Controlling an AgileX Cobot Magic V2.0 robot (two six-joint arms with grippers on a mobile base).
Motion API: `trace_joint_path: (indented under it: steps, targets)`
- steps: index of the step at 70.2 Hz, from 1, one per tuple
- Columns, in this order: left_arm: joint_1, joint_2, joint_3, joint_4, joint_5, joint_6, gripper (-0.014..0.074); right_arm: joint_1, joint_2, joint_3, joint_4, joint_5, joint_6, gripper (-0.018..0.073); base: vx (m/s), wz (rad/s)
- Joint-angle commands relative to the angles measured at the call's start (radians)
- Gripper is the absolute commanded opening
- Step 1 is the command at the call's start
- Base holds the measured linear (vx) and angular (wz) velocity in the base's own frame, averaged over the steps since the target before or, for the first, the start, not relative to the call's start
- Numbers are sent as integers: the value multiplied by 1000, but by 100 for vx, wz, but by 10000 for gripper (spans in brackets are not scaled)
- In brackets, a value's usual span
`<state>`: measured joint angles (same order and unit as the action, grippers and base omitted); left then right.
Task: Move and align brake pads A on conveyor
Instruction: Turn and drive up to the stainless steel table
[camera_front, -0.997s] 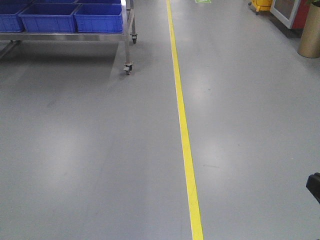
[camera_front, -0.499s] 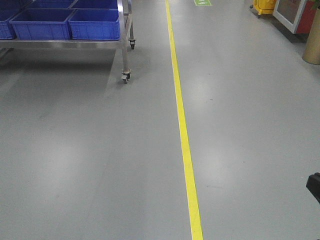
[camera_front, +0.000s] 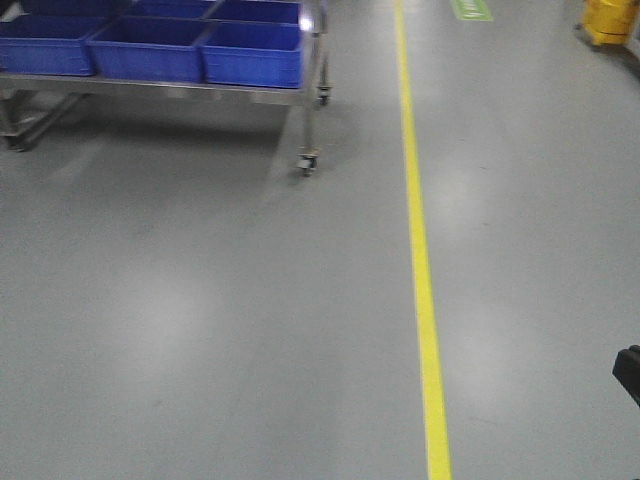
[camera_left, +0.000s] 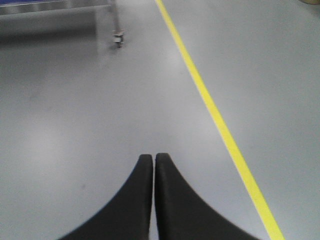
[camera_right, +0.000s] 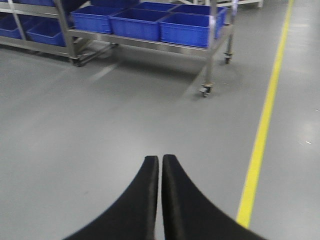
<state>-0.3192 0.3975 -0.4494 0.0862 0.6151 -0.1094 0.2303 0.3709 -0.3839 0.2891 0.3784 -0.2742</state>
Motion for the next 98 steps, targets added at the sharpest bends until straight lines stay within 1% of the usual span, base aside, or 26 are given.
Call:
trace_joint_path:
  steps: [1, 18, 63, 98]
  targets:
    - [-5, 7, -27, 1, -67, -7, -6, -3, 8, -23, 0, -70, -8, 0, 13, 52]
    - [-5, 7, -27, 1, -67, -7, -6, -3, 8, -23, 0, -70, -8, 0, 11, 68]
    - [-5, 7, -27, 1, -67, -7, -6, -3, 8, -23, 0, -70, -8, 0, 9, 86]
    - [-5, 7, -27, 1, -67, -7, -6, -3, 8, -23, 0, -70, -8, 0, 9, 72]
